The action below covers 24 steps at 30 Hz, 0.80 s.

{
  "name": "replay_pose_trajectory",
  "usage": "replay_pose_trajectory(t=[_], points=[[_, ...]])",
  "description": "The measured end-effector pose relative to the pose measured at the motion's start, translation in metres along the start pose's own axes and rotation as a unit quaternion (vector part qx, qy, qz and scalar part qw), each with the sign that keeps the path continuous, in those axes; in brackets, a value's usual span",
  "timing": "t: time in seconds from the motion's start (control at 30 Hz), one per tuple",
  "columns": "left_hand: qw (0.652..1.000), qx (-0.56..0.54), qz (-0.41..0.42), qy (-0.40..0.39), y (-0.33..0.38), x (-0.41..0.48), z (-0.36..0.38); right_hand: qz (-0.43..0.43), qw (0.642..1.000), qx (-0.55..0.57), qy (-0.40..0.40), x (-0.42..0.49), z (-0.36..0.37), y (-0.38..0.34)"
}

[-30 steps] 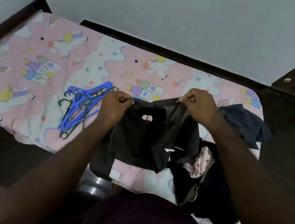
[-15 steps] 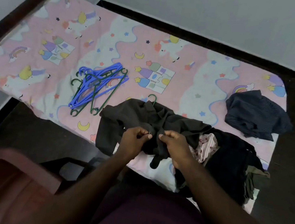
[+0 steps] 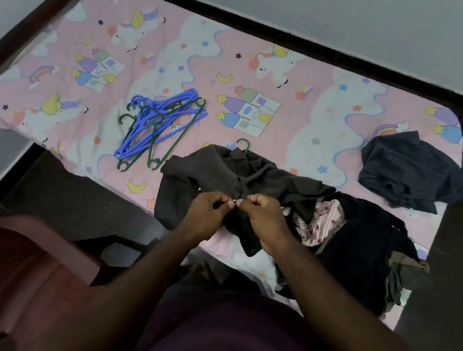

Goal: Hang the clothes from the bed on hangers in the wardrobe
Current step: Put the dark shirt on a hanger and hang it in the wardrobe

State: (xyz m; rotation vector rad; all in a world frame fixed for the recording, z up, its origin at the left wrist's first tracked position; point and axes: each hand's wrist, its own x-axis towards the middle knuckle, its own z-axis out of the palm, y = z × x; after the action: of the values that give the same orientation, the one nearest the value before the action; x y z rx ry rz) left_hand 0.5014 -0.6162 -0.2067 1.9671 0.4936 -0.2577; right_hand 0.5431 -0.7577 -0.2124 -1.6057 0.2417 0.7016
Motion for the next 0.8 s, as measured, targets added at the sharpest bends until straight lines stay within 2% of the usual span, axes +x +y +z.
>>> replay_pose_trajectory(t=[0.1, 0.27, 0.43, 0.6, 0.67, 0.73, 0.8], points=[[1.0, 0.017, 0.009, -0.015, -0.003, 0.004, -0.01, -0.019, 1.0, 0.002, -0.014, -0.003, 0.004, -0.004], [0.993, 0.083, 0.042, -0.069, -0.007, 0.015, -0.026, -0.049, 0.992, -0.117, -0.01, -0.006, 0.013, -0.014], [0.983, 0.082, 0.048, -0.155, -0.016, 0.022, -0.038, 0.018, 0.996, -0.072, -0.045, -0.012, 0.019, -0.02], [0.975, 0.092, 0.053, -0.194, -0.021, 0.022, -0.04, 0.029, 0.993, -0.109, 0.02, -0.018, 0.036, -0.016], [0.978, 0.063, 0.033, -0.196, -0.024, 0.021, -0.043, 0.014, 0.987, -0.155, 0.045, -0.016, 0.043, -0.012], [0.982, -0.025, -0.022, -0.185, -0.024, 0.019, -0.044, -0.018, 0.971, -0.228, 0.069, -0.015, 0.049, -0.009], [0.972, -0.131, -0.09, -0.176, -0.02, 0.014, -0.043, -0.064, 0.933, -0.344, 0.081, -0.015, 0.054, -0.009]])
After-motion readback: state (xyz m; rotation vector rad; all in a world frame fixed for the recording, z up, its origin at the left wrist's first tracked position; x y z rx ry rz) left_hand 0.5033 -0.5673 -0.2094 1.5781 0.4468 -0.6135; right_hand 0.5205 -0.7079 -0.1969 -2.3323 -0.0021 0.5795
